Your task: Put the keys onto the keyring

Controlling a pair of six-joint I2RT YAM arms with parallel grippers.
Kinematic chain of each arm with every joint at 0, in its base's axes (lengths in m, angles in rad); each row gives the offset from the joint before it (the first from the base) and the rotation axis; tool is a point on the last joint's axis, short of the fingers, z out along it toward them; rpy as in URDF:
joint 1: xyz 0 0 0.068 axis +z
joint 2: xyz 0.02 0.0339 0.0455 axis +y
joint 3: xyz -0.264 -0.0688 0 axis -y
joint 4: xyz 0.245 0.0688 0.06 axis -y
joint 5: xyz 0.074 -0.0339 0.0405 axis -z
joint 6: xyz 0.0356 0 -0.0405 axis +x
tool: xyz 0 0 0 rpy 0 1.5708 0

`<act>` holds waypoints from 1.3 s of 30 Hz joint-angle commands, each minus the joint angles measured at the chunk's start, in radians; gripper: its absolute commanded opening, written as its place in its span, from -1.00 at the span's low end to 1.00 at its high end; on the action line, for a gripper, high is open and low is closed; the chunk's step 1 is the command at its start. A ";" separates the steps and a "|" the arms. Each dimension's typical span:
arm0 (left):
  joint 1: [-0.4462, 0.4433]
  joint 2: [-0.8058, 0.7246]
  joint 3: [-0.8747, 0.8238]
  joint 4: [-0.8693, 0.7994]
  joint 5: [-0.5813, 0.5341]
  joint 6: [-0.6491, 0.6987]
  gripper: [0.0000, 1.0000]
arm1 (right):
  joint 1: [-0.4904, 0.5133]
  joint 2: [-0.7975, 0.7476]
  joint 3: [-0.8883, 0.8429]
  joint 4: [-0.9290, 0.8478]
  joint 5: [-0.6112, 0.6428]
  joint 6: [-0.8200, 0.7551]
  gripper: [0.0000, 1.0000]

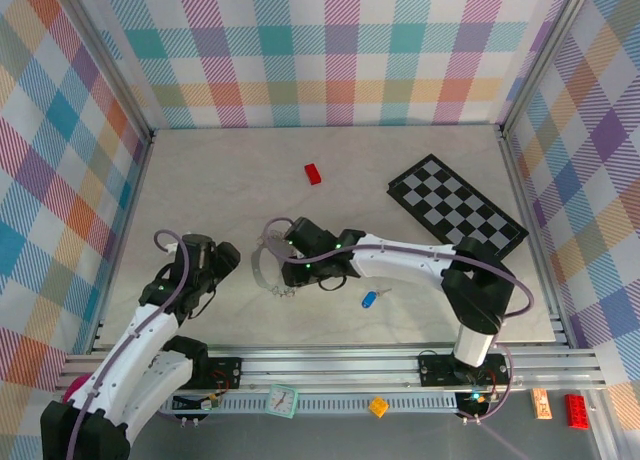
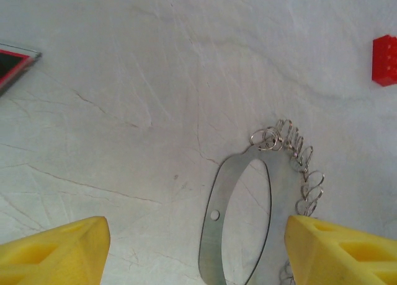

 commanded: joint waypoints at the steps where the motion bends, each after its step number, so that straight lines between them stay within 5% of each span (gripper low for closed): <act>1: -0.010 -0.033 -0.014 -0.062 -0.048 -0.042 0.48 | 0.036 0.055 0.060 -0.063 0.063 0.144 -0.33; 13: -0.011 -0.072 -0.033 -0.076 -0.071 -0.077 0.48 | 0.128 0.193 0.210 -0.224 0.200 0.331 -0.32; 39: -0.011 -0.081 -0.030 -0.078 -0.074 -0.076 0.47 | 0.135 0.318 0.318 -0.270 0.221 0.342 -0.51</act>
